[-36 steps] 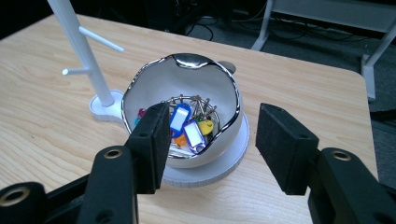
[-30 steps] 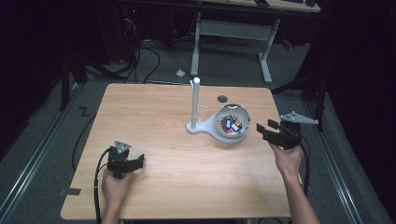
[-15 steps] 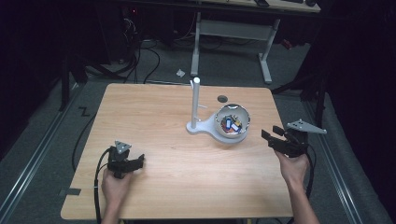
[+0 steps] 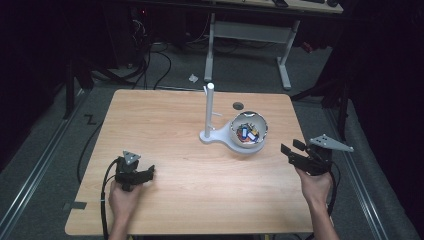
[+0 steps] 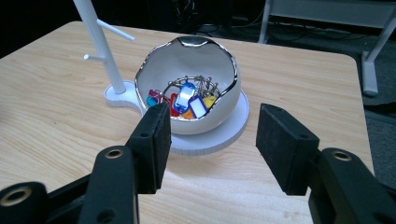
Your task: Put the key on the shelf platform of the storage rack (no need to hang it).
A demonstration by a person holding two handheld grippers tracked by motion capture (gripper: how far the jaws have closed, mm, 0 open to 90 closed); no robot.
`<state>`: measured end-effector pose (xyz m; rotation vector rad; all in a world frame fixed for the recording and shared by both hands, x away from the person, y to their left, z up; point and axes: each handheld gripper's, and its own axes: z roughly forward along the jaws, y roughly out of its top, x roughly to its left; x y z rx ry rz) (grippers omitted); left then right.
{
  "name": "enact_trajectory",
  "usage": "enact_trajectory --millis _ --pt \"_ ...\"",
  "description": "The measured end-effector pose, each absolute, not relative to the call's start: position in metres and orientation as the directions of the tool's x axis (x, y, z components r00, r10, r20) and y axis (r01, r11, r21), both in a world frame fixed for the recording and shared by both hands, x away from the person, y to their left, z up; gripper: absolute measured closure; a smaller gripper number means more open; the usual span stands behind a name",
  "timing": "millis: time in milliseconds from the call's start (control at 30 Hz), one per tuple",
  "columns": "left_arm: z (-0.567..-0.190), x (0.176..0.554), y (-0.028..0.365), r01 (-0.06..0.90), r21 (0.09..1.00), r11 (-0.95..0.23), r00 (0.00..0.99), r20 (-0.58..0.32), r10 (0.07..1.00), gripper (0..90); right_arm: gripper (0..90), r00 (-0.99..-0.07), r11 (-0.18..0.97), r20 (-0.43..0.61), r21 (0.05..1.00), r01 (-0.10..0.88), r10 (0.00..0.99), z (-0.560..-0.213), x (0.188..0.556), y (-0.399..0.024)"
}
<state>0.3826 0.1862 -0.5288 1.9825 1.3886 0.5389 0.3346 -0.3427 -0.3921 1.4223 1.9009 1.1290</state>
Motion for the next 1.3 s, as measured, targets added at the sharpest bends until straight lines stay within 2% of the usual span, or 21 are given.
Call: enact_trajectory --millis 1300 --pt "-0.529 0.383 0.186 0.667 0.709 -0.228 0.354 -0.033 0.934 22.8 46.0 -0.315 0.044 0.152 0.843 0.537 0.937 -0.426 0.316 -0.341"
